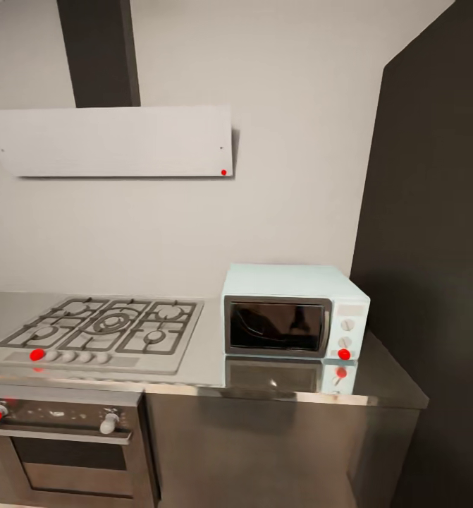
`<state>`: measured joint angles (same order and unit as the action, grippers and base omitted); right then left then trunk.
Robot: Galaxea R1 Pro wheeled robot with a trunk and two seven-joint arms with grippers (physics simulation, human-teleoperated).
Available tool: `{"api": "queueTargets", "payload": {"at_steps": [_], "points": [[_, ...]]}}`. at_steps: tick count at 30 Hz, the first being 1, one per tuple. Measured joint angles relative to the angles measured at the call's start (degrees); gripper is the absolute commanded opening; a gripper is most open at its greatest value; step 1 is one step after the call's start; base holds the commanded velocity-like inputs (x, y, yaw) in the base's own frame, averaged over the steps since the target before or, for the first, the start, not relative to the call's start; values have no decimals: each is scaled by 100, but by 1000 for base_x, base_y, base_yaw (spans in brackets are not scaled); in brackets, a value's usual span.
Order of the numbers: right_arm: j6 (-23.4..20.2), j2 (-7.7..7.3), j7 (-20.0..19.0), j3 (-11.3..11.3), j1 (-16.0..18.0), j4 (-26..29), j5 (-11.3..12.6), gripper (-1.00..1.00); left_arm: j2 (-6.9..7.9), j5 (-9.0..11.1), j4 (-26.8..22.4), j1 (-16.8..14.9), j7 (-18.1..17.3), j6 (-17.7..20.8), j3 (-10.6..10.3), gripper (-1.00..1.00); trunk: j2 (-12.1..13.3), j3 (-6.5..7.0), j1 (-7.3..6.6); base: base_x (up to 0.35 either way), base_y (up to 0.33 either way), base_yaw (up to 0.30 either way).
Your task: In the kitchen, take the popcorn bag from the countertop, put it into the microwave, and heat it until the popcorn is cooked so the cooked popcorn ends up inside the bag.
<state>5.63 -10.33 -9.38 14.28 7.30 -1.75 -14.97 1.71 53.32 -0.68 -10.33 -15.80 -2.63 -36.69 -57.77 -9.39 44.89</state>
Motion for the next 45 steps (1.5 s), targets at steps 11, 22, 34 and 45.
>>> {"api": "queueTargets", "payload": {"at_steps": [11, 22, 34, 45], "points": [[5, 11, 5, -5, 0, 0, 1, 100, 4, 5, 10, -1, 0, -1, 2, 100, 1, 0, 1, 0, -7, 0], [0, 19, 8, -4, 0, 0, 9, 100, -2, 5, 31, -1, 0, -1, 8, 100, 1, 0, 1, 0, 0, 0], [-1897, 1, -439, 3, 34, 3397, -233, 100, -13, 5, 38, -1, 5, -1, -1, 100, 1, 2, 1, 0, 0, 0], [-4661, 18, -1158, 3, 36, 8259, -199, 100, -13, 0, 38, -1, 2, -1, -3, 100, 1, 1, 0, 0, 0, 0]]}}
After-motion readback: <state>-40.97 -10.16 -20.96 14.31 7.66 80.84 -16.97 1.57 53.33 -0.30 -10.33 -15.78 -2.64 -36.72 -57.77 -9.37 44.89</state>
